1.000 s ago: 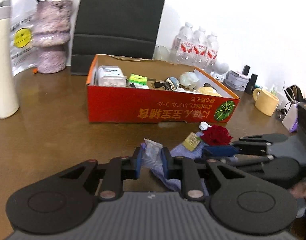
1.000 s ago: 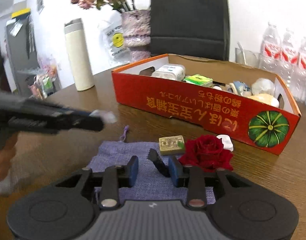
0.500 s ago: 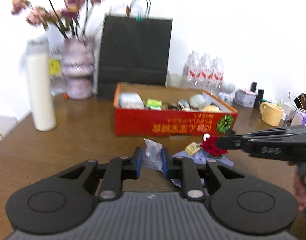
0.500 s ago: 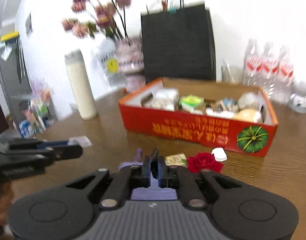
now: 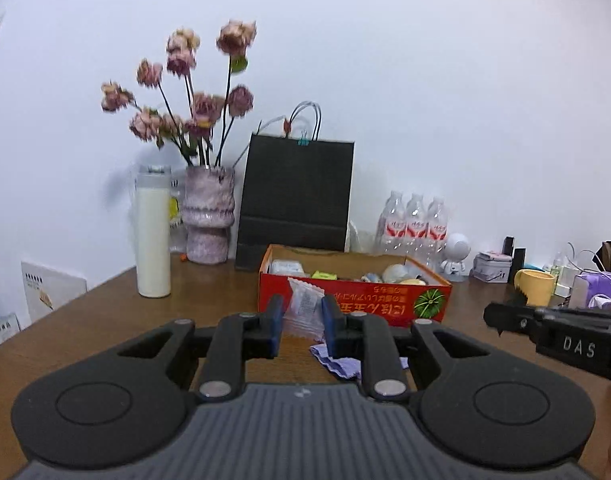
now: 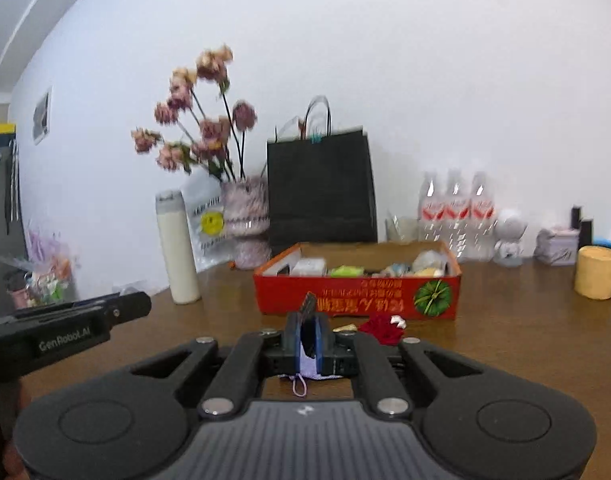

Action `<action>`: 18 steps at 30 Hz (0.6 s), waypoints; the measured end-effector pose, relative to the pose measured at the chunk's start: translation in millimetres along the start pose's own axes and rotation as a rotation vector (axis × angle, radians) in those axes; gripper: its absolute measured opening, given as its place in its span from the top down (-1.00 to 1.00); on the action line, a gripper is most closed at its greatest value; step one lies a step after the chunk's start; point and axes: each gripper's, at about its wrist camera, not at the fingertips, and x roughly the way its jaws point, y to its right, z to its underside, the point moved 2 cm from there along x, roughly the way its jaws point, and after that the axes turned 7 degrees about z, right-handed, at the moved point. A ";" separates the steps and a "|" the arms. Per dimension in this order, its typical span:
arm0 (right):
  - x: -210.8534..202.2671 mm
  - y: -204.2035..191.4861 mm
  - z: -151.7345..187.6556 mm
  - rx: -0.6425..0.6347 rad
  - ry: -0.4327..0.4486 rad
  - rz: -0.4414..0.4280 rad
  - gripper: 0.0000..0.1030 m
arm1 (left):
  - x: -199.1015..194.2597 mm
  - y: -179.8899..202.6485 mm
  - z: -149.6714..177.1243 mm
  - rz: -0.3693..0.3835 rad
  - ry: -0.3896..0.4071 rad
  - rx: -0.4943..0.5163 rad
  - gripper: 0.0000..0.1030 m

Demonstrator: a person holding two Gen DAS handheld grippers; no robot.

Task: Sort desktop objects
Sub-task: 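Lift the clear packet and black item and carry them toward the box, then lower both items into the box and open the left tool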

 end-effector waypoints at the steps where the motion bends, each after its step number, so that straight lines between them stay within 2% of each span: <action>1: -8.1 -1.1 2.2 -0.001 0.022 0.007 0.89 | -3.3 4.2 1.9 0.002 0.007 0.006 0.60; 4: -25.7 -3.3 4.3 -0.004 0.082 0.013 0.88 | -12.5 11.4 2.3 0.030 0.024 0.001 0.59; 6: -31.0 -1.5 3.8 0.015 0.111 0.010 0.88 | -11.0 13.8 -1.4 0.023 0.035 0.004 0.59; 10: -20.1 4.7 -2.7 0.033 0.122 0.028 0.88 | 14.6 12.3 -11.6 0.025 0.014 -0.004 0.59; 13: 16.8 12.3 -18.9 0.021 0.080 0.036 0.88 | 53.3 7.3 -27.2 0.031 0.011 -0.020 0.59; 16: 73.8 23.7 -47.6 0.010 0.024 0.013 0.88 | 106.6 -2.1 -47.7 0.036 0.000 -0.054 0.59; 18: 110.3 33.8 -65.5 0.025 0.020 0.019 0.88 | 148.8 -7.8 -58.7 0.032 -0.003 -0.049 0.59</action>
